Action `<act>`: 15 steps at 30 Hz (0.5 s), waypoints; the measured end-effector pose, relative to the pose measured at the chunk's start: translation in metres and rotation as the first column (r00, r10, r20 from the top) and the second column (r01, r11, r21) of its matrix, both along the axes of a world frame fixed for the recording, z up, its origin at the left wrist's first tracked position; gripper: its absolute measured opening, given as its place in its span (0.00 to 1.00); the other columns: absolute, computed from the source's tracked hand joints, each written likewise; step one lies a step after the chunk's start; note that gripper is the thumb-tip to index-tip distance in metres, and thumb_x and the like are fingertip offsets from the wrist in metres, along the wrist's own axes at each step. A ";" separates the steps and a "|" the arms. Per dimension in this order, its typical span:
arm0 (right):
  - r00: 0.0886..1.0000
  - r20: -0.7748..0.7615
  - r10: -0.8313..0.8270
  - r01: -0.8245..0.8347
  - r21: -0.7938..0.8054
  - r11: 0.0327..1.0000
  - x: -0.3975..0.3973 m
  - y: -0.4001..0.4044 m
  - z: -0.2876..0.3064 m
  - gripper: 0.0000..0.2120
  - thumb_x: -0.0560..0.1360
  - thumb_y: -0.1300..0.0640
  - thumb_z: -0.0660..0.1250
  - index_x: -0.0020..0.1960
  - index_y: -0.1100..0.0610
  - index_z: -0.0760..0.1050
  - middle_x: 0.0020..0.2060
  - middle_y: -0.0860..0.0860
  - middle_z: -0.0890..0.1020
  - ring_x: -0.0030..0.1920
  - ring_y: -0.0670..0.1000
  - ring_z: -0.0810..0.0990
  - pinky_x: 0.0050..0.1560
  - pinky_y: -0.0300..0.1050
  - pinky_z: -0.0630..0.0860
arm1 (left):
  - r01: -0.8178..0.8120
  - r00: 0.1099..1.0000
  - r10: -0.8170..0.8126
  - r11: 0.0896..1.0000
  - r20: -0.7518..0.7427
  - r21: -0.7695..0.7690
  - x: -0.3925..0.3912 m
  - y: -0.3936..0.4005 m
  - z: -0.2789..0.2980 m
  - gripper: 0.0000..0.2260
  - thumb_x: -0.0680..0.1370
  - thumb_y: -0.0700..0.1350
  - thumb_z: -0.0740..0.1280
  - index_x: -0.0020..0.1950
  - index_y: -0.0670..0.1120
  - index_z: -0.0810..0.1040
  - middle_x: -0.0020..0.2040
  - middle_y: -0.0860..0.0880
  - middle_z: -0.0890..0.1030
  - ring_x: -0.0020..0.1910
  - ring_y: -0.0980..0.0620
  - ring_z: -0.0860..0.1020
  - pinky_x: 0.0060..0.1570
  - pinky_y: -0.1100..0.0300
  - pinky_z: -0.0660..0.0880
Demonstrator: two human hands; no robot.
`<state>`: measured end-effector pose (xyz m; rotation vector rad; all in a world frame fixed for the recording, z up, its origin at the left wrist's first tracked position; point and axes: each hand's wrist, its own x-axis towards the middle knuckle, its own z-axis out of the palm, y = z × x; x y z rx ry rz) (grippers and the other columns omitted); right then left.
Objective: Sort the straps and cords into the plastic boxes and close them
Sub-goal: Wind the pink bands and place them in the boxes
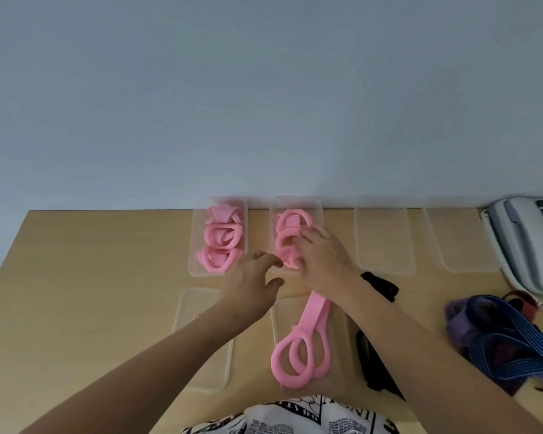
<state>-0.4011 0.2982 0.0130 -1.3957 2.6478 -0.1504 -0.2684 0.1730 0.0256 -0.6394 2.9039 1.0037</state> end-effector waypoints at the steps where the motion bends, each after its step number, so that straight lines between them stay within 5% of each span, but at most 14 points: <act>1: 1.000 0.016 -0.020 0.020 -0.018 1.000 0.001 0.000 0.001 0.20 0.78 0.52 0.66 0.69 0.53 0.73 0.68 0.48 0.76 0.69 0.52 0.69 0.74 0.47 0.61 | 0.004 1.000 -0.004 1.000 -0.005 0.001 0.002 0.000 0.001 0.13 0.76 0.46 0.74 0.60 0.51 0.82 0.60 0.52 0.81 0.53 0.51 0.78 0.47 0.63 0.66; 6: 0.986 0.076 -0.145 0.155 -0.150 0.976 0.016 0.011 0.005 0.16 0.78 0.57 0.67 0.65 0.56 0.78 0.63 0.50 0.80 0.65 0.55 0.73 0.68 0.47 0.69 | 0.014 0.999 -0.014 1.000 -0.032 0.019 0.013 0.001 0.003 0.13 0.76 0.46 0.74 0.60 0.50 0.82 0.60 0.51 0.80 0.53 0.50 0.78 0.48 0.64 0.66; 12: 0.949 0.115 -0.292 0.314 -0.347 0.884 0.063 0.047 0.000 0.03 0.74 0.62 0.72 0.47 0.60 0.83 0.41 0.53 0.84 0.45 0.58 0.78 0.44 0.50 0.75 | 0.034 0.999 -0.031 0.997 -0.041 0.073 0.030 0.006 -0.006 0.12 0.76 0.44 0.74 0.59 0.48 0.83 0.58 0.50 0.81 0.55 0.50 0.78 0.54 0.56 0.75; 15: 0.943 0.217 -0.252 0.304 -0.257 0.917 0.086 0.066 -0.006 0.05 0.73 0.63 0.73 0.48 0.58 0.84 0.45 0.52 0.84 0.49 0.56 0.78 0.48 0.47 0.75 | 0.062 0.998 -0.062 0.994 -0.008 0.087 0.041 0.013 -0.016 0.12 0.75 0.44 0.74 0.58 0.50 0.83 0.56 0.52 0.81 0.54 0.50 0.79 0.52 0.55 0.75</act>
